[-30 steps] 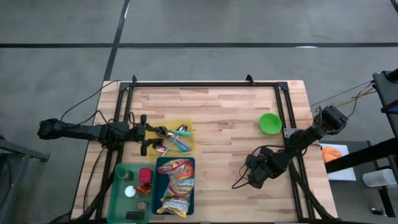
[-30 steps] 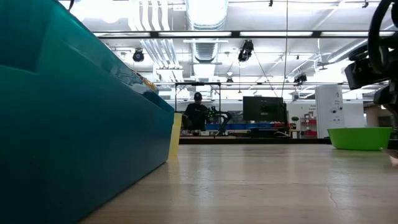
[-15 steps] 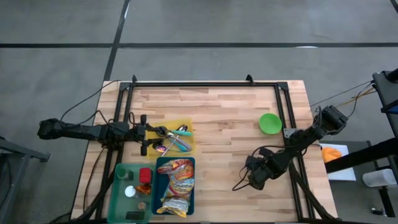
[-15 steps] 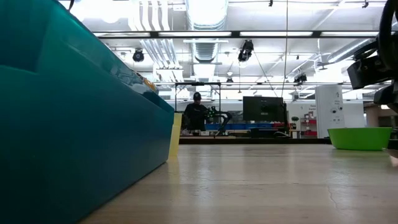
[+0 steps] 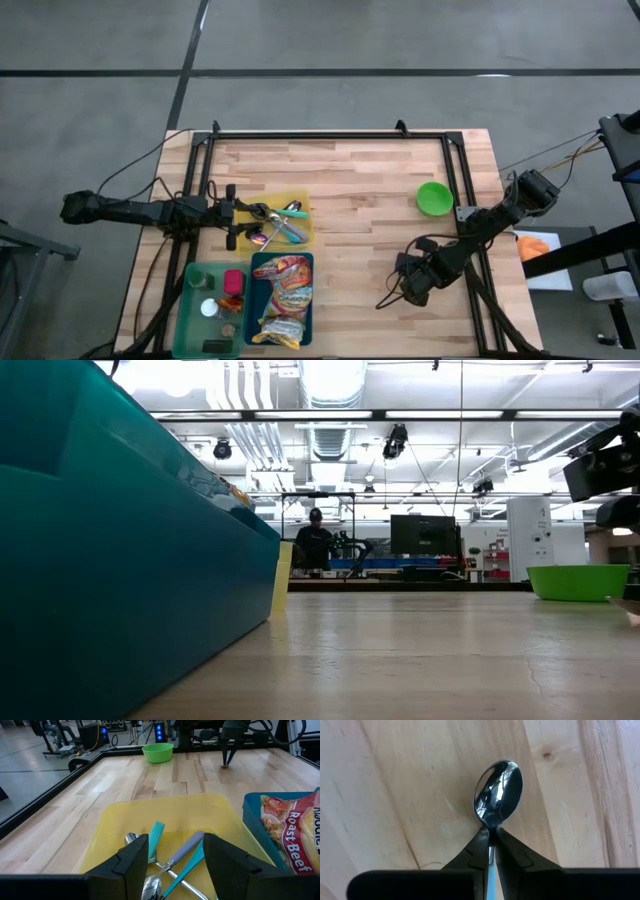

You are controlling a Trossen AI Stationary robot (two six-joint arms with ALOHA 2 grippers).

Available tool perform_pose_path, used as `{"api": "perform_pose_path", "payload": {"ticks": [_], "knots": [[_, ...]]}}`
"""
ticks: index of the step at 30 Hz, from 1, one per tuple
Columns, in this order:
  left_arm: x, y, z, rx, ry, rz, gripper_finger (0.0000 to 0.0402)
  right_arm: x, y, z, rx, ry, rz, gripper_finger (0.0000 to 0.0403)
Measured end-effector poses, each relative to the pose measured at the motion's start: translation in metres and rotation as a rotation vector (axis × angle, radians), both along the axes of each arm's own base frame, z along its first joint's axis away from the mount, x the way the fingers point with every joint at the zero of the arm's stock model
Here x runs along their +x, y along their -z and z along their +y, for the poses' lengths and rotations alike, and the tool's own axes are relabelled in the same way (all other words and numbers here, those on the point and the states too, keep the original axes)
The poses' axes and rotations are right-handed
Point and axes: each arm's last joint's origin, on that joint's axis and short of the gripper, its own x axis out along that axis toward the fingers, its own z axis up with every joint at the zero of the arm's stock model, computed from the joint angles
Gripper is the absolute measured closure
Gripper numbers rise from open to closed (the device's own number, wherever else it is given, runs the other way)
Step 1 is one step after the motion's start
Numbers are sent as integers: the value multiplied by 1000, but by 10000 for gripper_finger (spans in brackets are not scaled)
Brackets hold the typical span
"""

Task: Pick & Place Food Item
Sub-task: Put the light blue spoon into the yellow bin

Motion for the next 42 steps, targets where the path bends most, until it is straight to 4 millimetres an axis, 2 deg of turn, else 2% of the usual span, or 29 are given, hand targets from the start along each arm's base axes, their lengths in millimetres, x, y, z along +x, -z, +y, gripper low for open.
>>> {"api": "perform_pose_path", "payload": {"ticks": [24,39,42], "knots": [[0,0,0,0,0,0,212,5,-6,3,-1,5,-32,381],[0,0,0,0,0,0,212,12,-20,7,14,7,-87,381],[0,0,0,0,0,0,212,16,-27,9,-25,10,-131,381]]}}
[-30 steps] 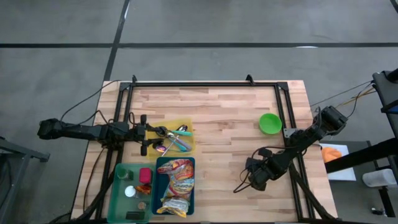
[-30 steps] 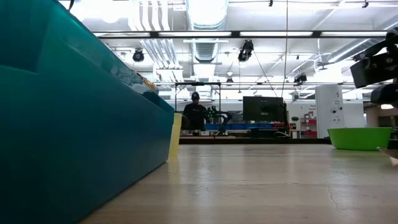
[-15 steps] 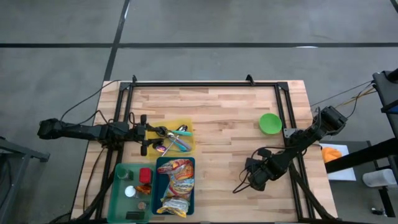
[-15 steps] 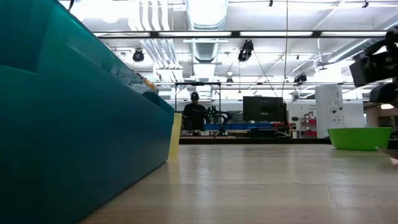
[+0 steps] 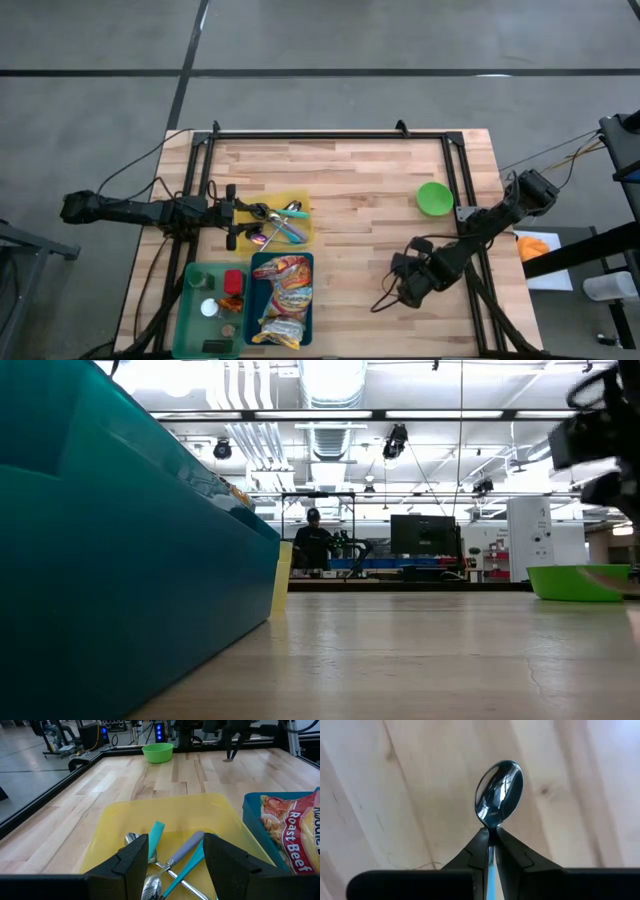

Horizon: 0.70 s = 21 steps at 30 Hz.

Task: Pick & Place Food Item
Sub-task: Put the light blue spoon into the yellow bin

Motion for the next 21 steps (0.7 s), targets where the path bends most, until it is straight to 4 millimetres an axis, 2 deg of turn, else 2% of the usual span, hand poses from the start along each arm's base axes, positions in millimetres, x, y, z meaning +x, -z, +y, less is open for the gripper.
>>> {"api": "perform_pose_path", "payload": {"ticks": [13,21], "knots": [[0,0,0,0,0,0,212,31,-45,2,-330,83,-411,381],[0,0,0,0,0,0,212,60,-75,-13,-444,101,-518,381]]}}
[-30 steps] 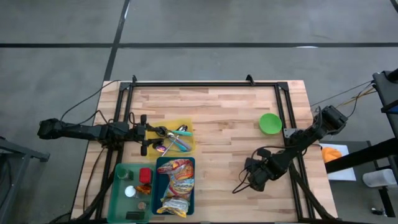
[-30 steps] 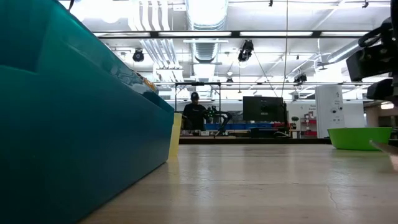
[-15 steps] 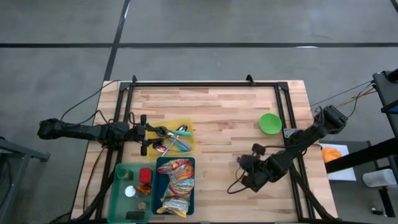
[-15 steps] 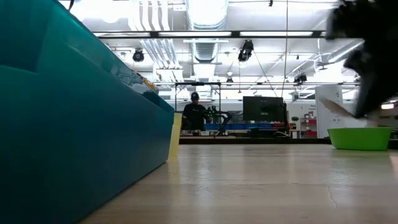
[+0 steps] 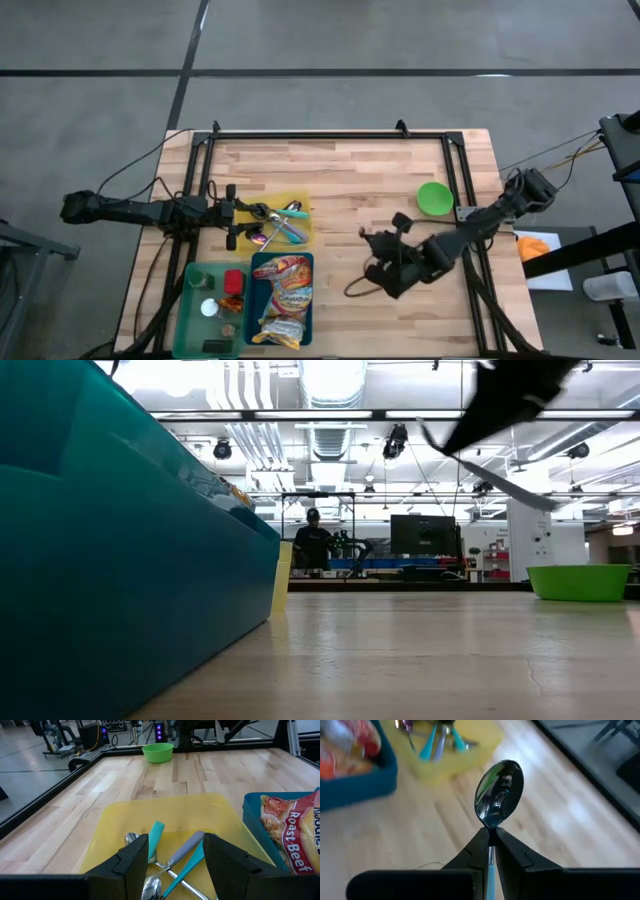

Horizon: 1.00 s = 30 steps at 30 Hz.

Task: Pick & Place Food Item
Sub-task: Put the light blue spoon into the yellow bin

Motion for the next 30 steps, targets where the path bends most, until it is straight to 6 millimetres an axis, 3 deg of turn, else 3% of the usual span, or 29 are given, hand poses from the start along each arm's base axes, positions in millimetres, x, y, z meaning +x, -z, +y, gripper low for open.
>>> {"api": "perform_pose_path", "payload": {"ticks": [8,15,23,30], "knots": [[0,0,0,0,0,0,212,44,-24,-35,-88,-153,-10,380],[0,0,0,0,0,0,212,78,-30,-86,-25,-347,-203,380],[0,0,0,0,0,0,212,106,-5,-134,29,-435,-424,380],[0,0,0,0,0,0,212,142,18,-147,24,-407,-428,380]]}}
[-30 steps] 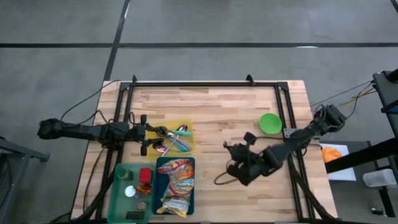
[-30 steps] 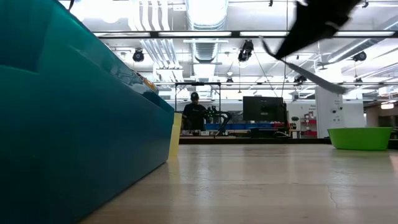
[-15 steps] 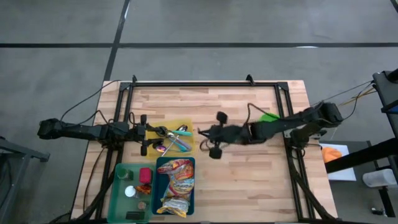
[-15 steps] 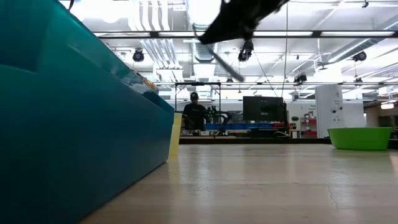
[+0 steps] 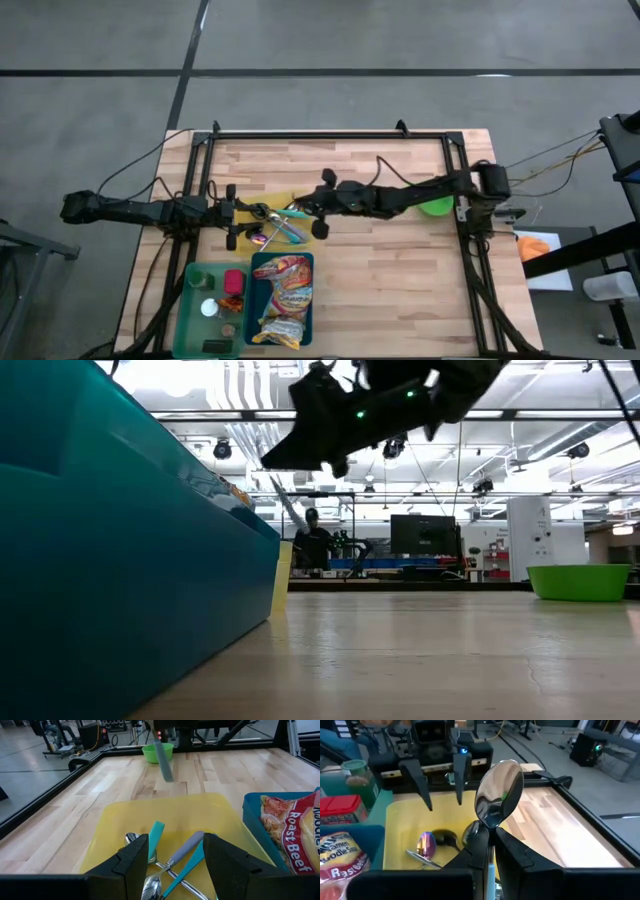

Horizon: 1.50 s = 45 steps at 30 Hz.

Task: Pick & Place Food Item
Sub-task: Put the light blue spoon into the yellow bin, then return to Home Position

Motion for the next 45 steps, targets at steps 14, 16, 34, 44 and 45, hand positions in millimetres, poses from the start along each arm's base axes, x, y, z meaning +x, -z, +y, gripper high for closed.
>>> {"api": "perform_pose_path", "payload": {"ticks": [14,16,34,44,45], "knots": [[1,2,0,1,0,17,212,58,12,-1,208,26,57,380],[1,2,0,1,0,18,212,59,17,-1,213,38,147,380],[1,2,0,1,0,19,212,51,40,-9,373,174,409,381],[1,2,0,1,0,19,212,52,40,-10,375,179,399,380],[1,2,0,1,0,19,212,52,39,-10,375,178,396,380]]}}
